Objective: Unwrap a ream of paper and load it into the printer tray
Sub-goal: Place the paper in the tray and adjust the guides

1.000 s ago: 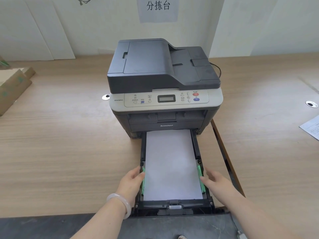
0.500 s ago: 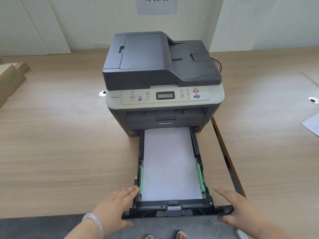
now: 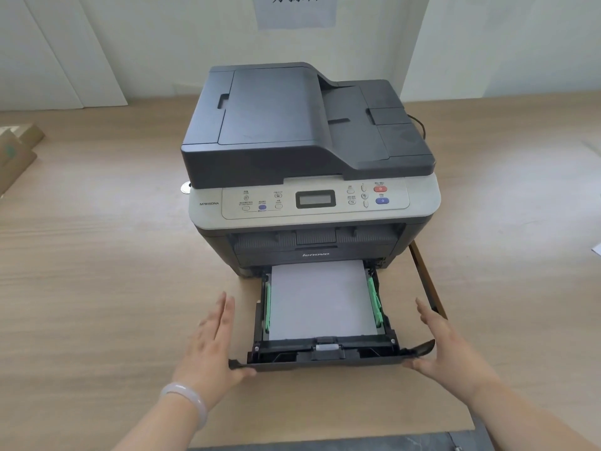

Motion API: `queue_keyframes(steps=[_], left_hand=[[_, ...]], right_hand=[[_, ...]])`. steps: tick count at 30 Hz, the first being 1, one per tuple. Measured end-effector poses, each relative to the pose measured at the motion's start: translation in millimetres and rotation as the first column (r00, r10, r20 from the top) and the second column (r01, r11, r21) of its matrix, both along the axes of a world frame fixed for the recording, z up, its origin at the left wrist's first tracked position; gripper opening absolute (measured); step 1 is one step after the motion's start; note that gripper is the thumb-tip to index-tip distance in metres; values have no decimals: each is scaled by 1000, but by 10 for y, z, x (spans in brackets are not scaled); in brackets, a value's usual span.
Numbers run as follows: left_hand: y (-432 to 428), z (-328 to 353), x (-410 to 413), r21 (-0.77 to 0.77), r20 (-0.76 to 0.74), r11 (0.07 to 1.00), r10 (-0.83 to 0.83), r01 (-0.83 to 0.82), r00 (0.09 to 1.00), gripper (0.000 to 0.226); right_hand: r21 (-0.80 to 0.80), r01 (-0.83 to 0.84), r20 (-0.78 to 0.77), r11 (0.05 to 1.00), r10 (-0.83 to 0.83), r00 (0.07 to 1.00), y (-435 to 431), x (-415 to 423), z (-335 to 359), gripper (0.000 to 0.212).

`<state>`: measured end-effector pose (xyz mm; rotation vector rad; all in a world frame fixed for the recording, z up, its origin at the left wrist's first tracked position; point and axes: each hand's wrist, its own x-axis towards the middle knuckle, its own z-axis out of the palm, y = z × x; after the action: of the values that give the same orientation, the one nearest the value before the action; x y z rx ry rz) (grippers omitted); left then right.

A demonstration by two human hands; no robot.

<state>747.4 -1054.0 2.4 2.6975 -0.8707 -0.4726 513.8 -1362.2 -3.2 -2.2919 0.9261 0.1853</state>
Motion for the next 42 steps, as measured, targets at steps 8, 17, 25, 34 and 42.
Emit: queue_keyframes(steps=[8, 17, 25, 34, 42], left_hand=[[-365, 26, 355, -52, 160, 995, 92, -85, 983, 136], [-556, -104, 530, -174, 143, 960, 243, -218, 959, 132], [-661, -314, 572, -406, 60, 869, 335, -283, 940, 128], [-748, -414, 765, -524, -162, 741, 396, -419, 904, 139], [-825, -472, 899, -529, -199, 671, 498, -520, 844, 93]], right_hand=[[-68, 41, 110, 997, -34, 993, -289, 476, 1, 125], [-29, 119, 200, 992, -111, 974, -459, 804, -127, 129], [27, 189, 318, 982, -188, 929, -540, 940, -269, 118], [121, 242, 431, 963, -270, 861, -559, 1028, -361, 102], [166, 330, 427, 929, -369, 825, -565, 1158, -353, 85]])
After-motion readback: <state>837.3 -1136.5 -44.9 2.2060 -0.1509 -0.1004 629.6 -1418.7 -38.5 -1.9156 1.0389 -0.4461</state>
